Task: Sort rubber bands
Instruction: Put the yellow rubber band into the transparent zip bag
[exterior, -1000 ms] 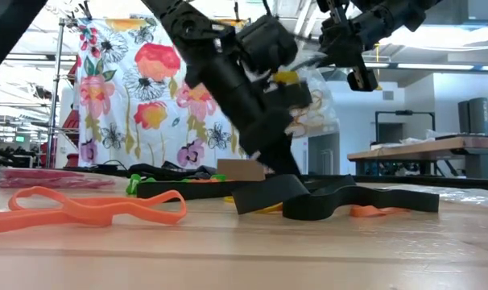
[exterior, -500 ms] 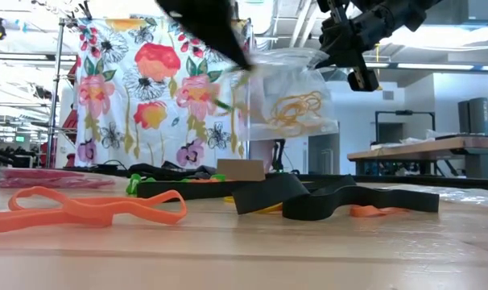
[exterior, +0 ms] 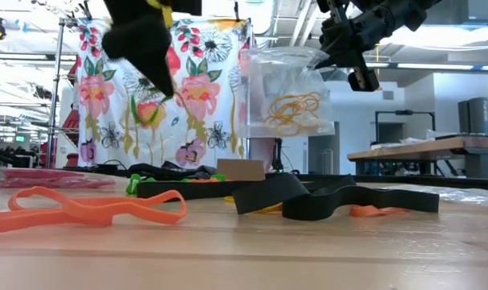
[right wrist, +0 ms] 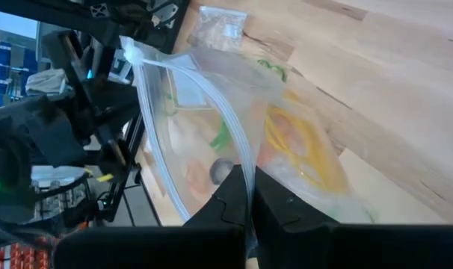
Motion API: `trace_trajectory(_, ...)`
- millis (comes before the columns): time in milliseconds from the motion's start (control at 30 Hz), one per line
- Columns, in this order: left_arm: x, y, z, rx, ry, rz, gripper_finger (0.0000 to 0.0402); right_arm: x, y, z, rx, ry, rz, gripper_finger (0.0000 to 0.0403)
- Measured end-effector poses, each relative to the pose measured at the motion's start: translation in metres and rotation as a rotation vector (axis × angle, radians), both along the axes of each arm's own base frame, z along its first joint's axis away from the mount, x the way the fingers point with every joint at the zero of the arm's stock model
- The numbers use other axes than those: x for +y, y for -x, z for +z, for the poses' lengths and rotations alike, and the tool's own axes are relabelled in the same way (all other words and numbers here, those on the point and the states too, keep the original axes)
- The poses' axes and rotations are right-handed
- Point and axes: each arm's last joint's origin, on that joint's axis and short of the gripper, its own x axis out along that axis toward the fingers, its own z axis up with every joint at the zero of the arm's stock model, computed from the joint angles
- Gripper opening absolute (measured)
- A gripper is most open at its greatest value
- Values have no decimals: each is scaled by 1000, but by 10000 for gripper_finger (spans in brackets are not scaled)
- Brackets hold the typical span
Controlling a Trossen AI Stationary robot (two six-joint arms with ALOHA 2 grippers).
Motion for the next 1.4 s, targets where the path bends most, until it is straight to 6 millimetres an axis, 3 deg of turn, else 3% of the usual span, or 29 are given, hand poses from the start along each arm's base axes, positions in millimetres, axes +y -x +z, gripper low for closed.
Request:
trace_trajectory(267, 10, -6, -18, -34, -71, -22, 28, 0, 0, 0, 1, 0, -2, 0)
trace_trajectory(400, 17, -10, -23, -19, 171, 19, 45, 0, 0, 0, 1, 0, -2, 0)
trace_trajectory(500, 14, -18, -33, -9, 314, -103, 45, 0, 0, 0, 4, -1, -2, 0)
trace_trajectory(633, 12, -23, -45, 9, 309, -283, 37, 0, 0, -1, 7, -2, -2, 0)
trace_trajectory(800, 16, -23, -57, 35, 379, -391, 22, 1, 0, -1, 8, -2, 3, 0)
trace_trajectory(1100, 41, -26, -65, -45, 284, -256, 9, 1, 0, -1, 8, -2, 3, 0)
trace_trajectory(1400, 52, -29, -66, -92, 342, -177, 66, 1, 0, -1, 8, -2, 3, 0)
